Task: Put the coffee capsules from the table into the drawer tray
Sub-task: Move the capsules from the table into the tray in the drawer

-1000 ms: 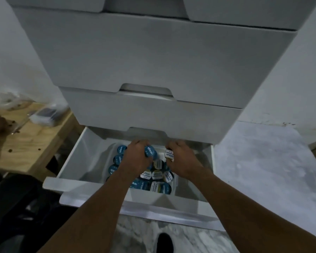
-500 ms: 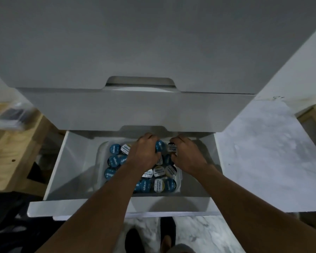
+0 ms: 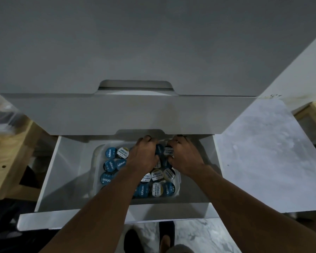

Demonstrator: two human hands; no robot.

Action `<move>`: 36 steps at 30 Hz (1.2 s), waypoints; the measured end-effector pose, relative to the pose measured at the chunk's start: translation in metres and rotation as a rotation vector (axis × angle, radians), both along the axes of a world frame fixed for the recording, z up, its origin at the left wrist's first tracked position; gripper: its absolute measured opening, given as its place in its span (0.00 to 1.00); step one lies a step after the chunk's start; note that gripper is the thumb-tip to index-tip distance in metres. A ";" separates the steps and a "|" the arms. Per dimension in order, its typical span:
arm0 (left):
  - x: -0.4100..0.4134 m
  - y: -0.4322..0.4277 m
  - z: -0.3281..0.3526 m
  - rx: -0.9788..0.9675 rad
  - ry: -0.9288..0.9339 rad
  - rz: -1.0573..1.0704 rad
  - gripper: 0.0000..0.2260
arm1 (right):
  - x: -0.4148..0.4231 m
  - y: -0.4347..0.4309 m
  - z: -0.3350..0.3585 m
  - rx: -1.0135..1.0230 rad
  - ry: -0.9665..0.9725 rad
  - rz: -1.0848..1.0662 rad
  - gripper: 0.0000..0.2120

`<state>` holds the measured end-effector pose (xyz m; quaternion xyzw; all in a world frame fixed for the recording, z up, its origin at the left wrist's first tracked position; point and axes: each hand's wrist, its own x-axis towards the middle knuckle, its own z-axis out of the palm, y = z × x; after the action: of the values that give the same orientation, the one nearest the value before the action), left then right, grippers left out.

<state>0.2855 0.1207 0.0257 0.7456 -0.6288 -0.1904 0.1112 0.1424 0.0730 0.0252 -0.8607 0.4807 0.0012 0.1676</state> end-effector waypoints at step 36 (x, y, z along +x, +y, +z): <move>0.000 -0.002 -0.009 0.027 -0.141 -0.060 0.15 | -0.002 -0.005 -0.003 0.016 0.019 0.004 0.18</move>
<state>0.2859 0.1191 0.0171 0.7394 -0.6547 -0.1488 0.0508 0.1408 0.0681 0.0227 -0.8602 0.4806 0.0137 0.1699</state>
